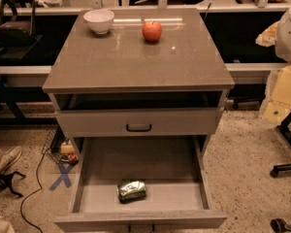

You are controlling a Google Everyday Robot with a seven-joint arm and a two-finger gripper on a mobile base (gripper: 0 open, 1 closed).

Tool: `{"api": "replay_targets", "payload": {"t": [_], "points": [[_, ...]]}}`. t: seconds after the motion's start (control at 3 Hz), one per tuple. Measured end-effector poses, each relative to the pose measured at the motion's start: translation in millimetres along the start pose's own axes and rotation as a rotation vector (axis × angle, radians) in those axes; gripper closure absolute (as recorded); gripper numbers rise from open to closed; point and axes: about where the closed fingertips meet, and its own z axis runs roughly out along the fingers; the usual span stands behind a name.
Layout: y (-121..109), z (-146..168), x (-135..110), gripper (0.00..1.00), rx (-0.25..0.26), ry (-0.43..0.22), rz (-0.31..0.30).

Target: Pick green can from middle drawer and place on counter

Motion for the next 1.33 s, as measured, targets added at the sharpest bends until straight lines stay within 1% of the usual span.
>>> {"api": "replay_targets", "payload": {"t": [0.33, 0.67, 1.0, 1.33], "points": [[0, 0, 0, 0.0, 0.0, 0.0, 0.0], [6, 25, 1, 0.0, -0.047, -0.08, 0.031], [33, 88, 1, 0.0, -0.133, -0.221, 0.115], [69, 175, -14, 0.0, -0.25, -0.345, 0.219]]}}
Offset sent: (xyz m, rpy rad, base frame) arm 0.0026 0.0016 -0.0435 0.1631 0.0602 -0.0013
